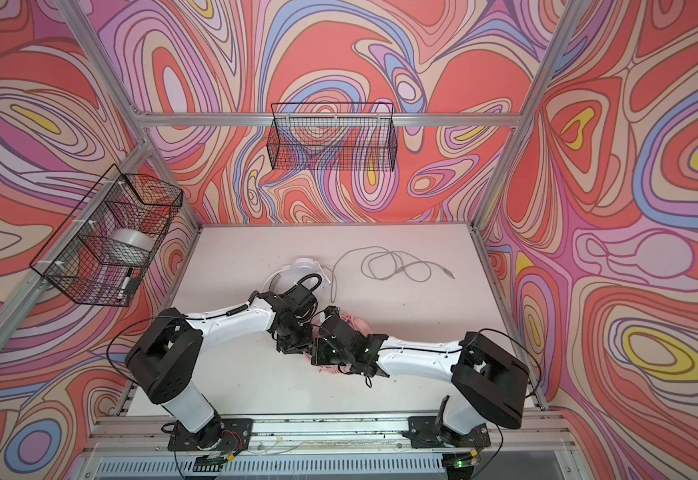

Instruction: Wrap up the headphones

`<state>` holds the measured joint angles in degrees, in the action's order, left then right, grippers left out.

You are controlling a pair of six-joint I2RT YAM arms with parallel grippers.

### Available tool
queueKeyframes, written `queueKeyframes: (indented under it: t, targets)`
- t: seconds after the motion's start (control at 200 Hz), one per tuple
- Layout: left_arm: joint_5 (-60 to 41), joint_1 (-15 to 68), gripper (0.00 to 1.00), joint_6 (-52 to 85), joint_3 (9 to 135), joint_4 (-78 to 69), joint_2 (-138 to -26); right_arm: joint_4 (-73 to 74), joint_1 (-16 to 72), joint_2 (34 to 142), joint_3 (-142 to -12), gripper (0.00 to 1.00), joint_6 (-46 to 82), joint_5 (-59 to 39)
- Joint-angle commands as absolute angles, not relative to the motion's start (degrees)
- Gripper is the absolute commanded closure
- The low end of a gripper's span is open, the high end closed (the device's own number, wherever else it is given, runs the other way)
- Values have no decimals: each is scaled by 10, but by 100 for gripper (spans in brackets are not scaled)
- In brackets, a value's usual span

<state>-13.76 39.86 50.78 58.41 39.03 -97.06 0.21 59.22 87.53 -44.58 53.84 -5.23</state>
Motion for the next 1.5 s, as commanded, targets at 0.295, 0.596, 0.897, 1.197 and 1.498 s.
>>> queueKeyframes:
  t: [0.295,0.596,0.897,1.197,1.498]
  targets:
    - [-130,403,80,526,565,417,-935,-103,591,827,-440,100,560,20]
    - [-117,403,80,531,550,424,-922,-50,591,745,-438,100,448,-8]
    - [-98,401,80,533,535,438,-906,-36,591,681,-434,100,393,1]
    - [-70,400,60,530,560,463,-910,-47,591,609,-427,99,369,59]
    - [-46,400,43,537,570,475,-913,-59,591,597,-429,99,360,70]
